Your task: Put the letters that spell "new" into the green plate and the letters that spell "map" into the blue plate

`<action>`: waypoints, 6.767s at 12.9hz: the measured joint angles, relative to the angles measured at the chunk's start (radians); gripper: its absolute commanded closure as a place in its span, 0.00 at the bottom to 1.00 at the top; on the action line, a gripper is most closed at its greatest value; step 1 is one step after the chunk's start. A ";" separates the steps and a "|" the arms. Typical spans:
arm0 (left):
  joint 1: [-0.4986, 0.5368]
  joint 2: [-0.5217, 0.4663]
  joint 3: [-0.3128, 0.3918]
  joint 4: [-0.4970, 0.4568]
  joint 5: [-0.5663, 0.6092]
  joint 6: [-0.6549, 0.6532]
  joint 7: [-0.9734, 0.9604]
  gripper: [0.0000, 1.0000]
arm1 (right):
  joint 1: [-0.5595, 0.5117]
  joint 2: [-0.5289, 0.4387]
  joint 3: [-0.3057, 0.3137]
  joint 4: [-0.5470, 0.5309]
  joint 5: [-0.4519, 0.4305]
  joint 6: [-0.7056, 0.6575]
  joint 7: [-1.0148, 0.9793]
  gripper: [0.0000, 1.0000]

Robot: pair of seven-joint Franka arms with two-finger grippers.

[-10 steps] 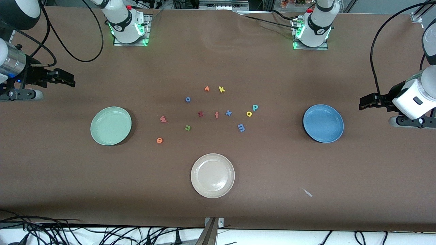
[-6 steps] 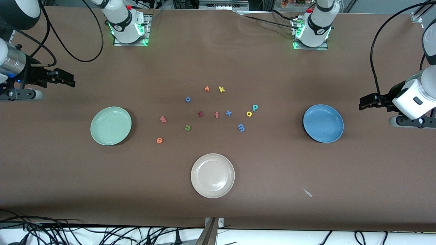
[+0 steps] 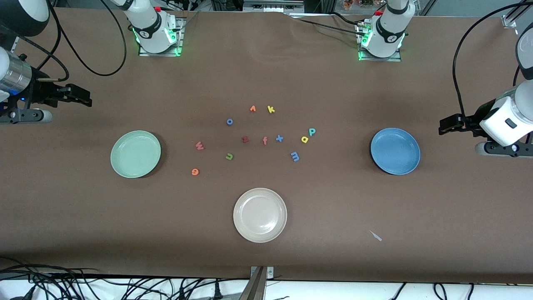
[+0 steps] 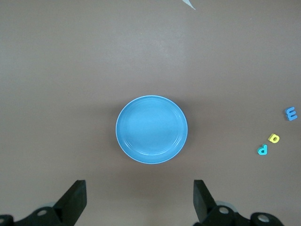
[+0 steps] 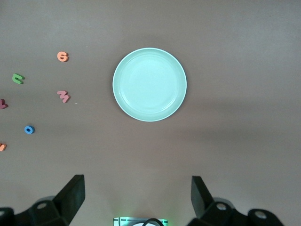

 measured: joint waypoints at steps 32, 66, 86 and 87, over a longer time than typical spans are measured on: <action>0.000 0.000 0.000 0.000 0.000 0.000 0.000 0.00 | 0.003 0.002 0.000 0.000 0.000 0.000 0.000 0.00; -0.018 0.005 -0.009 -0.002 -0.013 0.000 -0.038 0.00 | 0.003 0.003 0.000 0.000 0.000 0.000 0.000 0.00; -0.308 0.265 -0.250 -0.330 -0.017 0.585 -0.878 0.02 | 0.058 0.056 0.028 0.000 0.019 0.043 0.000 0.00; -0.315 0.267 -0.250 -0.362 -0.017 0.602 -0.880 0.05 | 0.072 0.073 0.030 0.000 0.022 0.061 0.000 0.00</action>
